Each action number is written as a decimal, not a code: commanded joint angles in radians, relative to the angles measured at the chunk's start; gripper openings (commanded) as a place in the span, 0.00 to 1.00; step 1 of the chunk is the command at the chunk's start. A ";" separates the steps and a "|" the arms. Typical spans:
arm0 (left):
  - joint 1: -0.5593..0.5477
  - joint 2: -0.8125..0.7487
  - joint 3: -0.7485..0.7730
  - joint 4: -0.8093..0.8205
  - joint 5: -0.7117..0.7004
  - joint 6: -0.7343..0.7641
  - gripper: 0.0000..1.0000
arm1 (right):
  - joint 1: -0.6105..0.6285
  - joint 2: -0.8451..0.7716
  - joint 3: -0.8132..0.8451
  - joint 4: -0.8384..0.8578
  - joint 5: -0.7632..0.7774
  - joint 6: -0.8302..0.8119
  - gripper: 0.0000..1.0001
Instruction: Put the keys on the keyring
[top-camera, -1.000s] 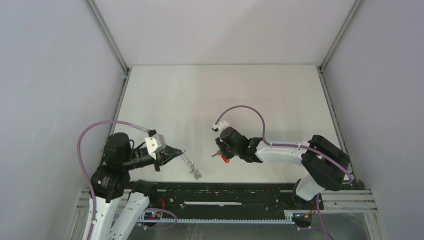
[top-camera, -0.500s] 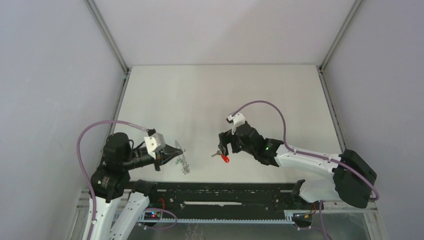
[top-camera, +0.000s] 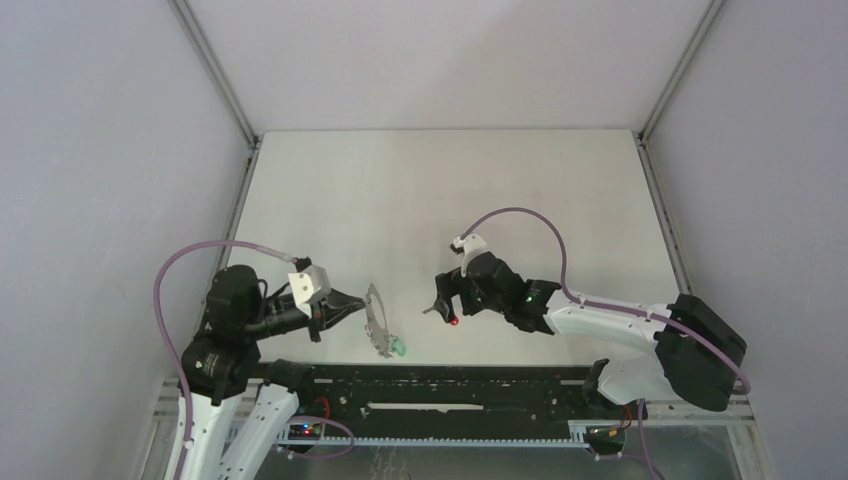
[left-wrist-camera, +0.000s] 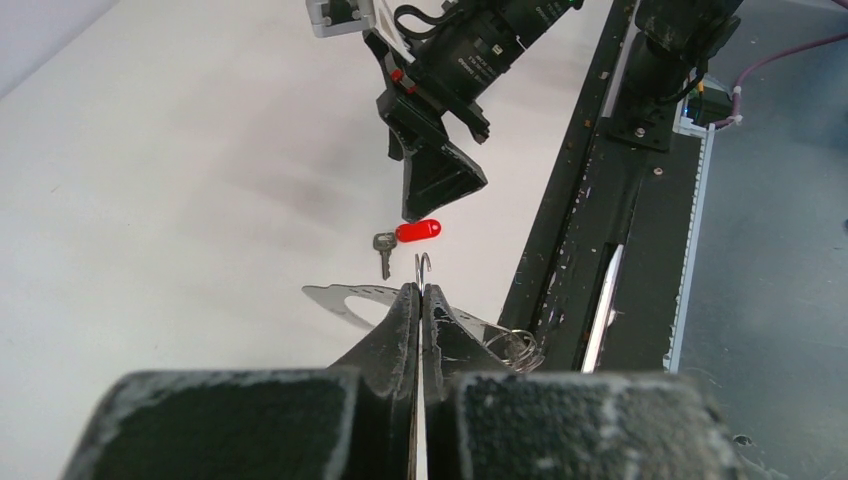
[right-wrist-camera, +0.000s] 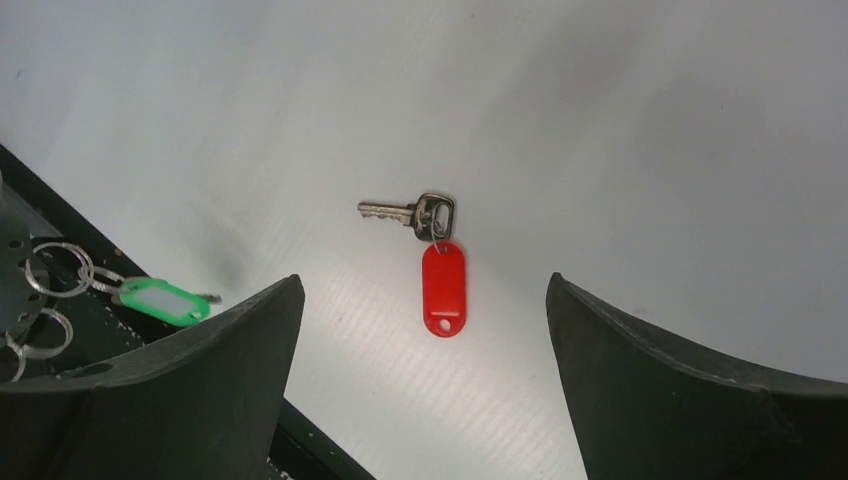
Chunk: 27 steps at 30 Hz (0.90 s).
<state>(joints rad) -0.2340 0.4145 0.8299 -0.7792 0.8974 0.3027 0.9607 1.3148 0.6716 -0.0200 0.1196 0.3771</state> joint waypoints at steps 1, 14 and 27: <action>0.007 0.007 0.014 0.042 0.013 -0.017 0.00 | 0.013 -0.017 0.064 -0.018 0.078 0.039 0.99; 0.007 0.023 0.014 0.030 0.003 -0.023 0.00 | 0.039 0.066 0.000 0.177 0.164 0.053 0.96; 0.007 0.025 0.007 0.031 0.002 -0.026 0.00 | 0.022 0.184 0.022 0.191 0.089 0.048 0.71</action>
<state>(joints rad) -0.2340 0.4332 0.8299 -0.7799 0.8940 0.3016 0.9878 1.4628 0.6758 0.1139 0.2470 0.4110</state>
